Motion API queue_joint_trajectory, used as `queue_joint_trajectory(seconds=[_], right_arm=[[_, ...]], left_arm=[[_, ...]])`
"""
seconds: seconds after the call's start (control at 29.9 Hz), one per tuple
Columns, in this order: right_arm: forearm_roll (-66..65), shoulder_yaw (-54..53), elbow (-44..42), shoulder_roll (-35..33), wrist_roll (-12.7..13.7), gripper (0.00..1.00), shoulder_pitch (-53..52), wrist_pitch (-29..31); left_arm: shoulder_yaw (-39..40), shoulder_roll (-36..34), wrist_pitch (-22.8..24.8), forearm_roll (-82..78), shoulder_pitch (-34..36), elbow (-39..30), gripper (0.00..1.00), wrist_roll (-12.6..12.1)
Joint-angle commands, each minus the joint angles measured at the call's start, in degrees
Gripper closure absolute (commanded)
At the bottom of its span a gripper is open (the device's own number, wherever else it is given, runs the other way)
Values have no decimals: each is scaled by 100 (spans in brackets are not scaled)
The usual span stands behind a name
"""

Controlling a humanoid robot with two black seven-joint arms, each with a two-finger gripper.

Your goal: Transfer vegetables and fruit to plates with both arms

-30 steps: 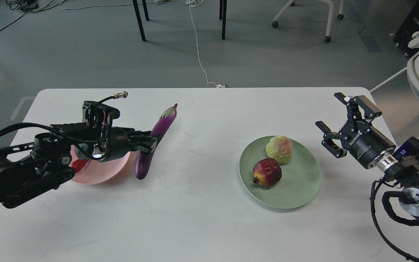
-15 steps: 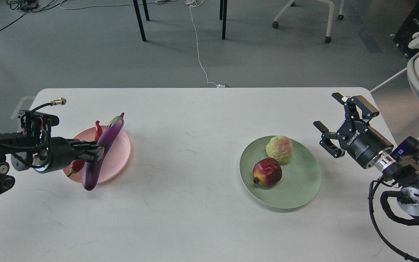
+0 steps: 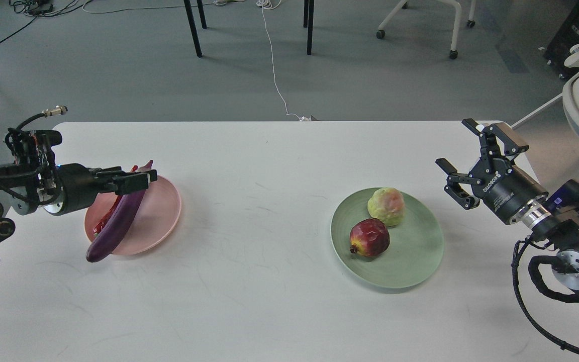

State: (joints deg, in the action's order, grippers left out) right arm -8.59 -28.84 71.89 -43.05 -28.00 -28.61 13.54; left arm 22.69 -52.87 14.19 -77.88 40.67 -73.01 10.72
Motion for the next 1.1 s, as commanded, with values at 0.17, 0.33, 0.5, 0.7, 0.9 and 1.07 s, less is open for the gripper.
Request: queue_joint_trajectory(seconds=[0.17,0.33,0.5,0.7,0.9,1.07], right_arm=[[68,45,45,69,0,5,-127,-473],[428,63,281,95,0,4,-101,-1036],[429,71,668,130,0,2,-74,-1643],[481,80,836,130,0,2,-74,-1723],[376,89,941,270,0,2,-100,-1714],[367,-34,976,411,0,2,-101,-1653]], left_arm=[[657,724,-399,3602,-199,-55,2,553],[1919,1611,-611,3868,-1304,-55,2,923],[3249,2473,-567,3886,-2422,-55,2,669],[3830,2957,-541,3912,-2916,-46,2,221],[4120,3002,-532,4579,-2969,-46,2,-413],[4138,2940,-532,4668,-2960,-64,2,-422]])
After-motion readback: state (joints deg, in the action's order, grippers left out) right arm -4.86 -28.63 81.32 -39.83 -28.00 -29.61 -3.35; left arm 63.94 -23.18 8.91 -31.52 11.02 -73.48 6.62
